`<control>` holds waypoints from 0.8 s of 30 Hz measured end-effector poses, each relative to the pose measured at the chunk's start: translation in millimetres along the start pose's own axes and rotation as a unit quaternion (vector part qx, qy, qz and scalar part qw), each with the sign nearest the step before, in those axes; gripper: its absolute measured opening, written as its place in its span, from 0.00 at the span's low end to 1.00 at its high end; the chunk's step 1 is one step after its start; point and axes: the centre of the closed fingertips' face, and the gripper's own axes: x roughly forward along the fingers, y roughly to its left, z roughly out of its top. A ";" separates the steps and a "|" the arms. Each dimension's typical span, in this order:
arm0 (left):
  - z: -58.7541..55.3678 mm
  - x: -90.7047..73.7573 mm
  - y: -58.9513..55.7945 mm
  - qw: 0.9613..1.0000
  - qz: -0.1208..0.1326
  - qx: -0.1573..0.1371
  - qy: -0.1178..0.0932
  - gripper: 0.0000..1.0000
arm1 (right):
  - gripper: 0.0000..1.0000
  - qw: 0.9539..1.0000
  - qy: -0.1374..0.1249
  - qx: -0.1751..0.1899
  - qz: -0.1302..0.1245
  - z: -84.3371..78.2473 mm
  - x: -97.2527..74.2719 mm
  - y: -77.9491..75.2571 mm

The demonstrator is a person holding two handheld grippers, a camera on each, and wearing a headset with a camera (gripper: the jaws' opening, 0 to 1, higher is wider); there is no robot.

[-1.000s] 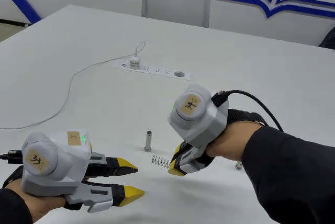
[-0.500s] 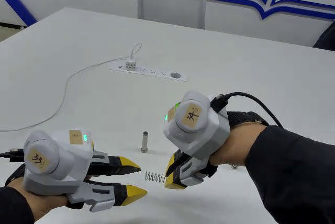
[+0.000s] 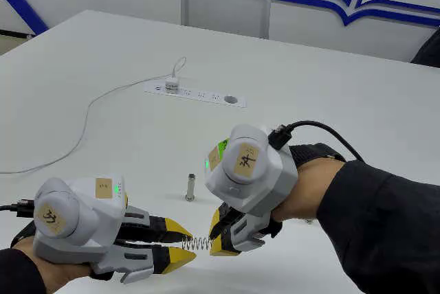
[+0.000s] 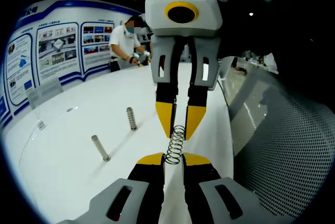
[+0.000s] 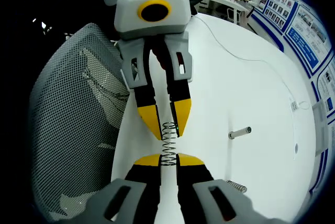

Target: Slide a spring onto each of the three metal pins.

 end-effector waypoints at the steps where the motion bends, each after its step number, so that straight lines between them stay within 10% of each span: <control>1: 0.0 -0.2 0.0 1.000 0.000 0.001 0.000 0.12 | 0.12 1.000 -0.001 0.001 0.001 0.5 -0.5 0.2; 24: 3.9 0.8 -5.6 1.000 -0.005 0.005 -0.003 0.11 | 0.04 0.998 -0.059 -0.032 -0.018 53.4 -23.3 0.1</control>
